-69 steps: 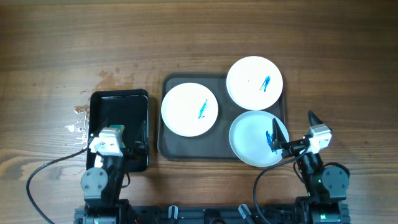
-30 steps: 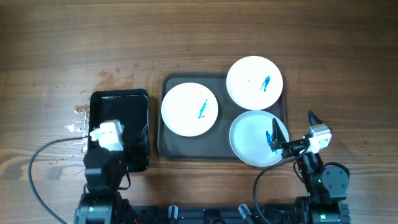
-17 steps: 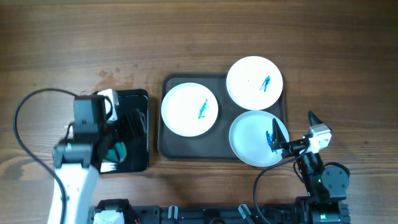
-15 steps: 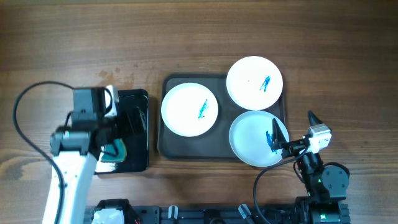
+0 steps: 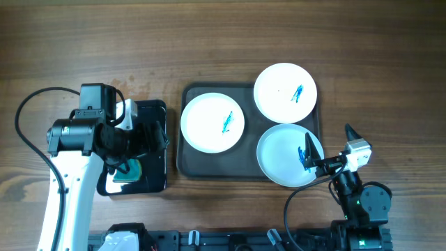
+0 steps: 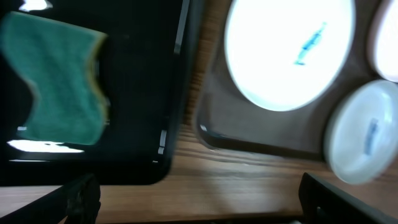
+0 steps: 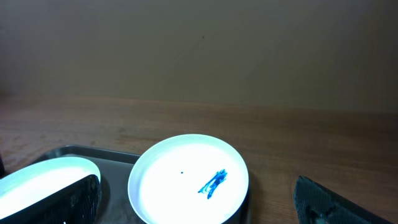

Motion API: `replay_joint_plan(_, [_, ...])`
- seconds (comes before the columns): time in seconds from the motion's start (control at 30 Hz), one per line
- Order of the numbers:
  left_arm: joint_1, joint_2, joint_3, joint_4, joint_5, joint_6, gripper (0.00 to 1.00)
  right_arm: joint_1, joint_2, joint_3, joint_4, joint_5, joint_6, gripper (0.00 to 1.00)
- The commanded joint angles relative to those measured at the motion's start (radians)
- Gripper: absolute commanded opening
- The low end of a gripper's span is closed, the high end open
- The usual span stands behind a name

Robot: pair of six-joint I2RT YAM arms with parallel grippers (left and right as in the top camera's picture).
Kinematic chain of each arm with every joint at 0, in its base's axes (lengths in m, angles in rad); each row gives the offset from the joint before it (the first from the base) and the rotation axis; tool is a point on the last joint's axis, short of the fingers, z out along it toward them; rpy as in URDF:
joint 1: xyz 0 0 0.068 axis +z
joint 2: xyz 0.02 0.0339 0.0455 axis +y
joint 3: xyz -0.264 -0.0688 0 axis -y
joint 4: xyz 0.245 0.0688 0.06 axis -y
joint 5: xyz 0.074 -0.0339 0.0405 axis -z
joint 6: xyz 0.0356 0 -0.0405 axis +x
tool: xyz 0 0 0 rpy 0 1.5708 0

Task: Clean dirty plates on tray and stack at the side
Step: 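Lower the left gripper into the black basin and grasp the green sponge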

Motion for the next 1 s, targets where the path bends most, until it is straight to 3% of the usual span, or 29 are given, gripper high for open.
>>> replay_joint_plan(0.0, [0.005,0.004,0.02,0.005,0.101,-0.005,1.0,-0.003,0.001,-0.001,0.006,0.005,-0.002,1.0])
replay_joint_plan(0.4, [0.005,0.005,0.02,0.094,0.098,-0.006,1.0,-0.003,0.001,-0.001,0.006,0.005,-0.001,1.0])
replay_joint_plan(0.43, [0.005,0.008,0.02,0.09,0.058,-0.056,1.0,-0.003,0.001,-0.001,0.006,0.005,-0.001,1.0])
replay_joint_plan(0.47, [0.005,0.012,0.02,0.074,-0.023,-0.137,0.95,-0.003,0.001,-0.001,0.006,0.005,-0.002,1.0])
replay_joint_plan(0.5, [0.005,0.019,0.02,0.048,-0.134,-0.224,0.83,-0.003,0.001,-0.001,0.006,0.005,-0.002,1.0])
replay_joint_plan(0.53, [0.005,0.025,0.02,0.03,-0.213,-0.277,0.82,-0.003,0.001,-0.001,0.006,0.005,-0.001,1.0])
replay_joint_plan(0.57, [0.006,0.039,0.02,0.013,-0.306,-0.325,1.0,-0.003,0.001,-0.001,0.006,0.005,-0.001,1.0])
replay_joint_plan(0.6, [0.01,0.049,0.02,0.013,-0.33,-0.324,1.0,-0.003,0.001,-0.001,0.006,0.005,-0.002,1.0])
replay_joint_plan(0.97, [0.133,0.424,0.019,0.063,-0.37,-0.324,0.69,-0.003,0.001,-0.001,0.006,0.005,-0.002,1.0])
